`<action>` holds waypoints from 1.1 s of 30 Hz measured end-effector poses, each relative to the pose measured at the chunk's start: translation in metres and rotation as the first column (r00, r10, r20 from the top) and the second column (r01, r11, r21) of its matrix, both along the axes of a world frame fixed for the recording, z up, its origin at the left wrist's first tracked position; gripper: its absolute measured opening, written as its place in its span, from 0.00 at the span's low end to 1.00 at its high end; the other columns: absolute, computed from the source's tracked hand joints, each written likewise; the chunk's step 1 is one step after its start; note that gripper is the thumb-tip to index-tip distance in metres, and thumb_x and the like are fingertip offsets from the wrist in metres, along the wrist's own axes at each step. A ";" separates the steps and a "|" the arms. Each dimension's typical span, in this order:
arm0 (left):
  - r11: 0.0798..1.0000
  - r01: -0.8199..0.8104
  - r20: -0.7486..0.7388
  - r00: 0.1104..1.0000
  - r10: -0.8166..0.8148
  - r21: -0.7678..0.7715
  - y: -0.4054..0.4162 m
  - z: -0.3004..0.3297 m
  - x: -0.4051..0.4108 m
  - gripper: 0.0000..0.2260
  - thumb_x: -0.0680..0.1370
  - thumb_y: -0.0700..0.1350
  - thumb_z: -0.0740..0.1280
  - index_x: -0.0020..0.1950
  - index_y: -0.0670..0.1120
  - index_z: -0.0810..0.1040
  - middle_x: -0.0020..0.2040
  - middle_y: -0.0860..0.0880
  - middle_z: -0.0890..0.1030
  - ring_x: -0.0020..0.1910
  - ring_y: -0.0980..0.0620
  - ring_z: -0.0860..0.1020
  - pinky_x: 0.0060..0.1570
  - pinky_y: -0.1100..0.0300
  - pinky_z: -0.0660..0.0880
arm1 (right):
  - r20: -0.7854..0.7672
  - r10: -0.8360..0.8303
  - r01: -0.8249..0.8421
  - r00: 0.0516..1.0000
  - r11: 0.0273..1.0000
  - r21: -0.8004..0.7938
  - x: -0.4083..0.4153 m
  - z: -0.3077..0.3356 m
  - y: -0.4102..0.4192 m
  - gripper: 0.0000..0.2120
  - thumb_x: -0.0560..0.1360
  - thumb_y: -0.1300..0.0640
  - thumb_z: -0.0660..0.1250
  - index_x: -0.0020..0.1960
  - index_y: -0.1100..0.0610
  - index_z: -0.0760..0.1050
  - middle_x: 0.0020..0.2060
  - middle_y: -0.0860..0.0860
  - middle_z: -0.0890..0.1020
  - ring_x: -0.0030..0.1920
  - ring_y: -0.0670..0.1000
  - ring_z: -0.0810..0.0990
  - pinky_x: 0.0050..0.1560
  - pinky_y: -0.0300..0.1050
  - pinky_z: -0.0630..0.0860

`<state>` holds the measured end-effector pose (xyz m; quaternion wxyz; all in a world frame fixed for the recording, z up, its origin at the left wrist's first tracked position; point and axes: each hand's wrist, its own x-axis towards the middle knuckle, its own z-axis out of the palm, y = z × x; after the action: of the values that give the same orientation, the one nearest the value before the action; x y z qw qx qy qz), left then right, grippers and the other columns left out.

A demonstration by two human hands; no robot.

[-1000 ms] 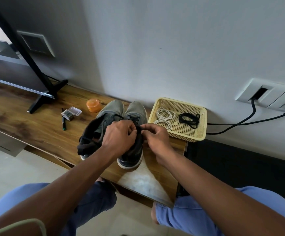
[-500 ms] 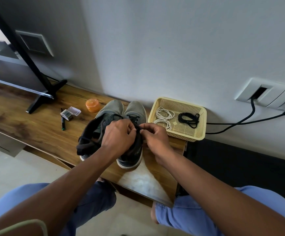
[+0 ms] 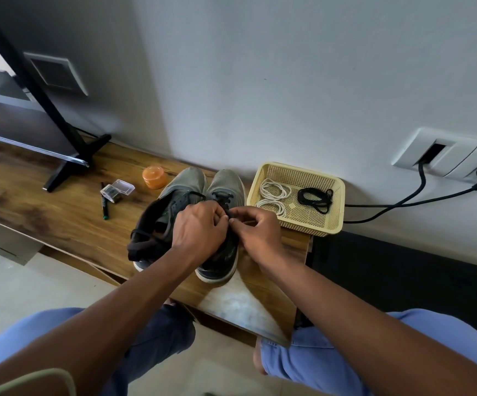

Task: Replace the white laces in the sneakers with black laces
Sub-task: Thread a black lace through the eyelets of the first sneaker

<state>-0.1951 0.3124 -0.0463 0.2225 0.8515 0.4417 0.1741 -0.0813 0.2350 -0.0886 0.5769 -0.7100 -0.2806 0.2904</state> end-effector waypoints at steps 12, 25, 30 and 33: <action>0.993 0.029 -0.055 0.998 -0.036 -0.117 0.008 0.012 0.001 0.03 0.78 0.46 0.72 0.47 0.52 0.85 0.39 0.56 0.84 0.45 0.53 0.82 0.53 0.53 0.80 | -0.087 0.012 -0.018 0.996 0.997 -0.071 0.008 0.008 0.004 0.06 0.80 0.61 0.70 0.49 0.55 0.86 0.41 0.54 0.87 0.41 0.52 0.84 0.39 0.48 0.81; 0.997 0.000 -0.047 0.999 -0.004 -0.076 0.010 0.007 -0.003 0.02 0.77 0.46 0.73 0.47 0.52 0.86 0.42 0.55 0.86 0.47 0.52 0.84 0.52 0.52 0.81 | -0.201 0.076 -0.092 0.977 0.993 -0.073 0.011 0.015 0.008 0.03 0.78 0.66 0.72 0.51 0.61 0.84 0.38 0.53 0.83 0.35 0.49 0.81 0.33 0.40 0.79; 0.995 0.095 -0.130 0.987 -0.097 -0.025 0.014 0.021 -0.008 0.12 0.75 0.52 0.72 0.58 0.55 0.83 0.48 0.56 0.85 0.50 0.52 0.83 0.51 0.55 0.79 | -0.024 0.087 -0.089 0.996 0.991 -0.097 0.011 0.013 0.012 0.05 0.79 0.63 0.71 0.45 0.56 0.83 0.36 0.51 0.83 0.38 0.53 0.82 0.38 0.51 0.83; 0.976 0.218 -0.180 0.961 -0.212 0.018 0.018 0.025 -0.010 0.29 0.69 0.65 0.67 0.70 0.63 0.74 0.62 0.55 0.77 0.60 0.51 0.76 0.58 0.50 0.77 | 0.208 0.112 -0.082 0.972 0.985 -0.150 0.009 0.012 0.015 0.07 0.77 0.61 0.70 0.42 0.51 0.79 0.37 0.46 0.82 0.43 0.52 0.83 0.47 0.54 0.81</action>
<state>-0.2048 0.3303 -0.0214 0.1840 0.9106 0.3612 0.0809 -0.0722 0.2502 -0.0770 0.4767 -0.7616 -0.3546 0.2587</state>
